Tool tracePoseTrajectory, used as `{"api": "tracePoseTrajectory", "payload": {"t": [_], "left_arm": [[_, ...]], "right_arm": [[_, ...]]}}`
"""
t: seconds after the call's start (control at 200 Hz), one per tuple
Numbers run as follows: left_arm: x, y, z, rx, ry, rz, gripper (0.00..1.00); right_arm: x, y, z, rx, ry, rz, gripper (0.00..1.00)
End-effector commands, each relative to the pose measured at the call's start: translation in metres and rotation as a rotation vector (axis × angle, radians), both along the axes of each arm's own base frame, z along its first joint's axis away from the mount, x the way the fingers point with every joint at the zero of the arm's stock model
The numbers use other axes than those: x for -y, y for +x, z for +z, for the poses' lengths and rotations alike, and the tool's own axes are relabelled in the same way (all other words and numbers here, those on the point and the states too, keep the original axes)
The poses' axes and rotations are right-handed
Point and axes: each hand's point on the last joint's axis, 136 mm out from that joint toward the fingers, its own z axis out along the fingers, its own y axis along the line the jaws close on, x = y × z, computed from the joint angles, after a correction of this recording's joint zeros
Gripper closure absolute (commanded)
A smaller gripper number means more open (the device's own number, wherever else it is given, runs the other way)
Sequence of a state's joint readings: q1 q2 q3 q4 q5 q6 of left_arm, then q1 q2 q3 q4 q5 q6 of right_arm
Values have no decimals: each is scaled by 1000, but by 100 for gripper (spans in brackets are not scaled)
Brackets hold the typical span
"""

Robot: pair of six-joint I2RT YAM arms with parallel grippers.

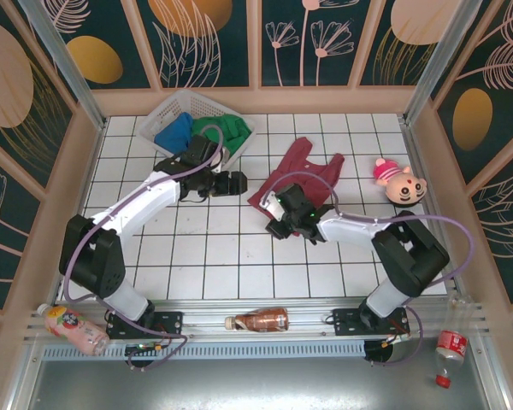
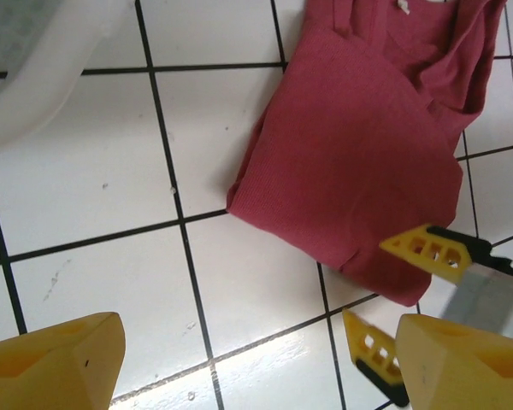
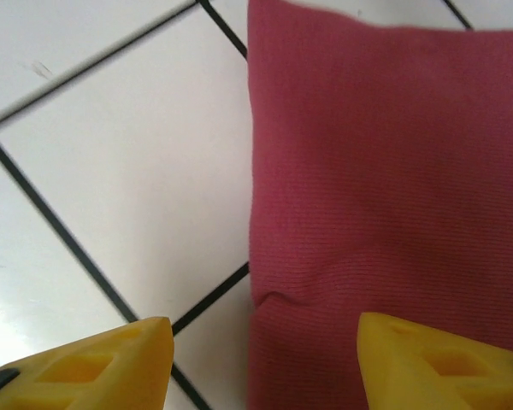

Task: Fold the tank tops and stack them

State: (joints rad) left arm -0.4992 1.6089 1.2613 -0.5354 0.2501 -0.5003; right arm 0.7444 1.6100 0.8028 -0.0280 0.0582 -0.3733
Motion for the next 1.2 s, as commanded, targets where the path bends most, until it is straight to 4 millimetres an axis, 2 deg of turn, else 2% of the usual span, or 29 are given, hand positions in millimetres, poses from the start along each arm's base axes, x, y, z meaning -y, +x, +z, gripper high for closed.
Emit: {"api": "tracePoseTrajectory", "payload": {"t": [0.0, 0.095, 0.17, 0.2, 0.285, 0.375, 0.465, 0.605, 0.71, 0.916, 1.016, 1.191], "left_arm": [[-7, -10, -4, -21, 12, 0, 17], [-11, -13, -7, -26, 15, 5, 17], [-12, -15, -9, -32, 15, 5, 17], [-12, -16, -10, -32, 12, 5, 17], [-13, -19, -12, -37, 16, 7, 17], [-15, -20, -11, -35, 19, 9, 17], [-16, -21, -10, -34, 20, 7, 17], [-20, -21, -7, -28, 34, 8, 17], [-24, -20, -2, -17, 47, 13, 17], [-35, -17, 13, 11, 72, 30, 17], [-37, -15, 21, 24, 79, 34, 17], [-37, -14, 28, 34, 78, 33, 17]], "right_arm": [[5, 15, -3, 105, -87, 16, 41], [13, 17, -14, 115, -142, 7, 45], [13, 17, -14, 131, -145, 15, 51], [13, 17, -14, 131, -136, 18, 55], [13, 11, -22, 90, -142, 21, 73], [14, 5, -27, 50, -135, 18, 84], [8, -1, -22, 13, -103, 20, 96], [-16, -24, -4, -70, 1, 51, 100], [-35, -49, 10, -212, 122, 82, 100], [-76, -88, 55, -470, 381, 169, 100], [-87, -92, 79, -559, 482, 207, 100], [-79, -69, 102, -648, 595, 192, 100]]}}
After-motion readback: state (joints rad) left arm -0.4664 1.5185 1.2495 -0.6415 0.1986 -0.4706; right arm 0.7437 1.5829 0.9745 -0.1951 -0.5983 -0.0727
